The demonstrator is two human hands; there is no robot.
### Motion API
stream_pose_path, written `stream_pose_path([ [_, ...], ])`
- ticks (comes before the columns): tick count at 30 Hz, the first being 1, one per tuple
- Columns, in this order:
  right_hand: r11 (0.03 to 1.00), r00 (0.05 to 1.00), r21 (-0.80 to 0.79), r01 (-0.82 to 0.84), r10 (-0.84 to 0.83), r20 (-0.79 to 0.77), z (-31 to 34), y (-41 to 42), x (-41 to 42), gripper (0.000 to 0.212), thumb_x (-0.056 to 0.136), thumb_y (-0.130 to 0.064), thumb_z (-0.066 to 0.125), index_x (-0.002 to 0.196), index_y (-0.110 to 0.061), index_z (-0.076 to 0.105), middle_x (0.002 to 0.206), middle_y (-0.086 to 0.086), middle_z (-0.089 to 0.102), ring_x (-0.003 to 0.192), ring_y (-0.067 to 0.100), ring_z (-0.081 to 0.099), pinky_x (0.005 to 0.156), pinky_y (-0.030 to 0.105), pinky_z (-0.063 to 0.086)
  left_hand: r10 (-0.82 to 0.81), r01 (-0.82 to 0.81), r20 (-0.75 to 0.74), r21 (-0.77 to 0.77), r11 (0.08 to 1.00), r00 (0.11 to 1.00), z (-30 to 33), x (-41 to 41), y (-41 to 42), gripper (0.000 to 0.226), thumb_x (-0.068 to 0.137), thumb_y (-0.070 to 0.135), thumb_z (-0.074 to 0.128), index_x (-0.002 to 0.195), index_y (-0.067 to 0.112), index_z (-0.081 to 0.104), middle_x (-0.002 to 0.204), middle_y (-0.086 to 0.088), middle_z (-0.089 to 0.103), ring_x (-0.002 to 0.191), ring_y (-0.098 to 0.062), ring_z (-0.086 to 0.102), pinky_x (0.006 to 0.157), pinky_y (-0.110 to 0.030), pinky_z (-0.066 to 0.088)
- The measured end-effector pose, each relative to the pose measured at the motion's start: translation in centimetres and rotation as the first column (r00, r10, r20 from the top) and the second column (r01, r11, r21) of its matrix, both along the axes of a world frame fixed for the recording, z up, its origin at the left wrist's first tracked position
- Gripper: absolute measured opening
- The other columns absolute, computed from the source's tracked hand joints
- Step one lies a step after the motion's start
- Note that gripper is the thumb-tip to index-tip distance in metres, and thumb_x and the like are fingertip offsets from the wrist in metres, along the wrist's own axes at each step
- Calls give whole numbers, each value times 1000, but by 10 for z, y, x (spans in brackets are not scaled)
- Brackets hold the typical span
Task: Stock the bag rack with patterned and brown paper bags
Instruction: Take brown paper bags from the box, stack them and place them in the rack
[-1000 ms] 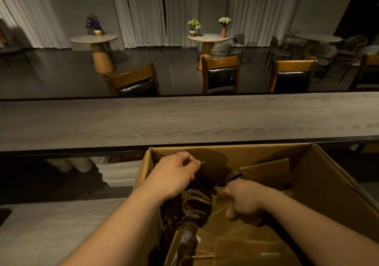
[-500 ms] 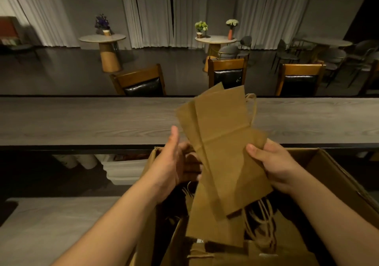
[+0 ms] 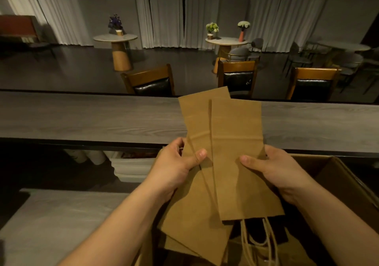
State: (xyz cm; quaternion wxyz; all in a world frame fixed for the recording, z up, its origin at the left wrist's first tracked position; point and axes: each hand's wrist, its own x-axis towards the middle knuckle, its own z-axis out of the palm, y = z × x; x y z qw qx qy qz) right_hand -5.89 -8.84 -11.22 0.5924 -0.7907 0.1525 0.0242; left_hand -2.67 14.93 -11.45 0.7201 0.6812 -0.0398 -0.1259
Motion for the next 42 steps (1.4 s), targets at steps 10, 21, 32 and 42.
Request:
stream_pose_path([
  [10,993,992,-19,115,-114,51,-8,5,0,53,86,-44,81,131,-26,61,115,-6,74,107,18,69,95,48,56,-75,73,23,82,994,997,-5,1,4,44,90,2,73,125,26,59,103,6,79,92,-9,76,73,-24,60],
  [21,924,956,-287,-251,190,-222,10,-10,-5,30,92,-22,77,113,-39,66,104,-12,78,103,14,71,94,43,55,271,-271,65,-20,962,960,6,-3,2,44,94,11,71,129,33,52,107,8,71,100,-12,68,77,-31,56],
  [32,608,938,-715,-347,235,-255,45,-23,-14,34,97,-18,65,99,-52,57,106,-25,59,115,4,50,110,47,42,180,-187,132,44,981,975,6,1,-2,101,89,-13,58,138,73,38,157,20,37,139,-15,42,102,-42,52],
  [42,226,850,-971,79,493,184,3,55,-21,74,40,-32,99,109,-27,72,122,14,63,122,39,43,108,63,23,-520,460,-74,581,671,851,2,-9,-2,56,76,75,66,105,29,78,103,5,79,100,-12,74,102,-46,54],
])
